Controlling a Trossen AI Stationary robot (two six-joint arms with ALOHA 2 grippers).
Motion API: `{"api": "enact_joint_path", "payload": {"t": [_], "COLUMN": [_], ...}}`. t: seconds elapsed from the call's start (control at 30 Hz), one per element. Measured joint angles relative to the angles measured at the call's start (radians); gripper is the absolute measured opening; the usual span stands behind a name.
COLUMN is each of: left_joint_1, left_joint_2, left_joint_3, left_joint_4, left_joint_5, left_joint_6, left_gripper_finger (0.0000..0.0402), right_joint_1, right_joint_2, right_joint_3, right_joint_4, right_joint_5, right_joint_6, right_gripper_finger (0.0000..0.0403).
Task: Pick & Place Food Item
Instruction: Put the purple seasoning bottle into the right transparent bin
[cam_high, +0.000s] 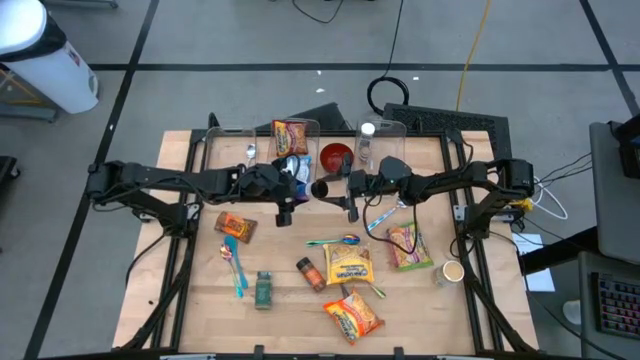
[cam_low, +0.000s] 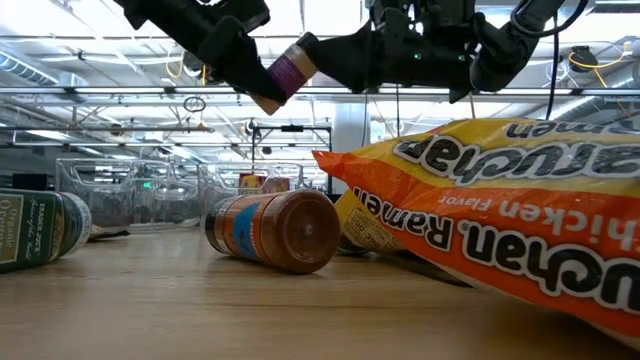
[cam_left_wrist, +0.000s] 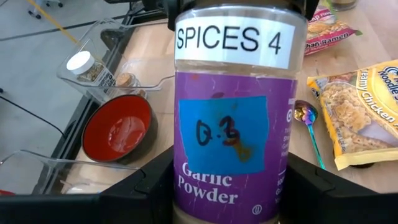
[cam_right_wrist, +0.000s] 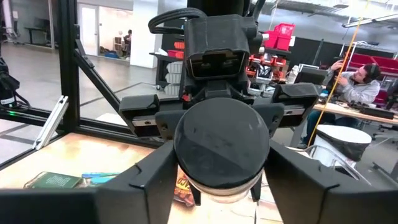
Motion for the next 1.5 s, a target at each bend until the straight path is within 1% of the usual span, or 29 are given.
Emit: {"api": "enact_joint_path", "payload": {"t": [0.07, 0.57, 0.67, 0.9, 1.0, 1.13, 1.33, 1.4, 1.5], "left_joint_1": [0.0, 0.0, 0.0, 0.0, 0.0, 0.0, -0.004, -0.011, -0.025], "left_joint_2": [0.0, 0.0, 0.0, 0.0, 0.0, 0.0, 0.0, 0.0, 0.0], "left_joint_3": [0.0, -0.002, -0.002, -0.002, -0.002, 0.0, 0.068, 0.104, 0.171], "left_joint_4": [-0.001, 0.016, 0.017, 0.035, 0.054, 0.056, -0.044, -0.112, -0.26], "left_joint_5": [0.0, -0.002, -0.001, 0.0, -0.001, -0.004, -0.005, -0.011, 0.001], "left_joint_6": [0.001, 0.008, 0.011, 0.014, 0.012, 0.013, 0.005, 0.004, 0.003], "left_gripper_finger": [0.0209, 0.0211, 0.0224, 0.0267, 0.0279, 0.0286, 0.0281, 0.028, 0.0282], "right_joint_1": [0.0, 0.0, 0.0, 0.0, 0.001, -0.001, -0.029, -0.043, -0.064], "right_joint_2": [0.0, -0.001, -0.001, -0.001, 0.0, 0.0, -0.001, -0.014, -0.054], "right_joint_3": [0.0, 0.0, 0.0, 0.0, -0.001, -0.001, -0.001, -0.001, -0.002], "right_joint_4": [0.0, 0.0, 0.0, -0.013, -0.031, -0.058, -0.072, -0.094, -0.144], "right_joint_5": [0.0, 0.001, 0.001, 0.004, 0.05, 0.075, 0.071, 0.071, 0.09], "right_joint_6": [-0.008, -0.018, -0.018, -0.017, -0.032, -0.073, -0.067, -0.06, -0.066], "right_gripper_finger": [0.0191, 0.019, 0.019, 0.019, 0.019, 0.019, 0.019, 0.019, 0.019]}}
